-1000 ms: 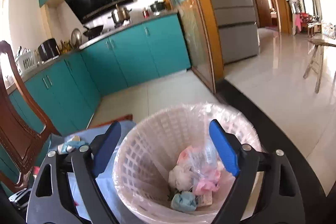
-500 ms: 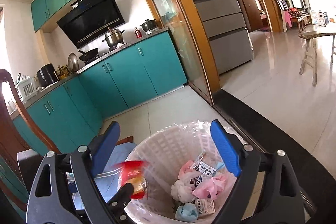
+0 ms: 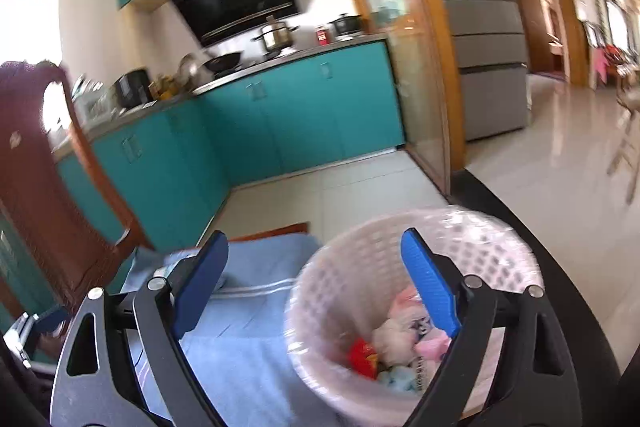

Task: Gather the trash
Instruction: 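Carry the red packet into the wastebasket and open the left tool, then grasp the white-and-blue paper cup on the cloth with the left tool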

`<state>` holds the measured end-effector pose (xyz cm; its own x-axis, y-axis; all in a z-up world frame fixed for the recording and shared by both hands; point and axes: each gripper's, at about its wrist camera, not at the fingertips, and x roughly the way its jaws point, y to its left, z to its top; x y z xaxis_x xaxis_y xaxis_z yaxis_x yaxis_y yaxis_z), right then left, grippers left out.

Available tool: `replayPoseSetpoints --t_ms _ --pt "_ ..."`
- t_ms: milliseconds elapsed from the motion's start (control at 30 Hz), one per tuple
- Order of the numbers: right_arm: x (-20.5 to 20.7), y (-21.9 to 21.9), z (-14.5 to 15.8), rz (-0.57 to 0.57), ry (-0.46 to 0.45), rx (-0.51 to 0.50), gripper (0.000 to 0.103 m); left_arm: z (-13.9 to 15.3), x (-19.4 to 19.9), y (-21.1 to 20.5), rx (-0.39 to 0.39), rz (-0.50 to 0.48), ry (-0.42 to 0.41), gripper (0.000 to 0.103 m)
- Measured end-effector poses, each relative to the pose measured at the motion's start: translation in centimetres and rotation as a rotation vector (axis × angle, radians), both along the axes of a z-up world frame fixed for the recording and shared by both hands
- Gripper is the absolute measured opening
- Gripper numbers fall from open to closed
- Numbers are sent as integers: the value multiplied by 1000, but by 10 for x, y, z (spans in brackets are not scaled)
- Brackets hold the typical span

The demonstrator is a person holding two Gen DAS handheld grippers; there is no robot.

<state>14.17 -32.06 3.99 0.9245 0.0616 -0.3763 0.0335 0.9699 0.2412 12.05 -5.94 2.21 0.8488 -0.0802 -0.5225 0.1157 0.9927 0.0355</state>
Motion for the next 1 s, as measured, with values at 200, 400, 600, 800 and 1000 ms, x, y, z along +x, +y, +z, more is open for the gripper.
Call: replayPoseSetpoints --t_ms 200,400,600,800,1000 --pt "-2 66 -13 143 39 -79 87 -20 -12 55 -73 96 20 100" --pt "-4 112 -29 219 83 -152 87 -38 -3 64 -74 106 71 100" --pt "-1 122 -32 222 89 -157 87 -35 -4 66 -90 100 69 100" --pt "2 119 -35 216 98 -159 87 -36 -1 64 -94 100 75 100" --pt "3 118 -34 214 98 -149 87 -38 16 63 -131 118 107 100"
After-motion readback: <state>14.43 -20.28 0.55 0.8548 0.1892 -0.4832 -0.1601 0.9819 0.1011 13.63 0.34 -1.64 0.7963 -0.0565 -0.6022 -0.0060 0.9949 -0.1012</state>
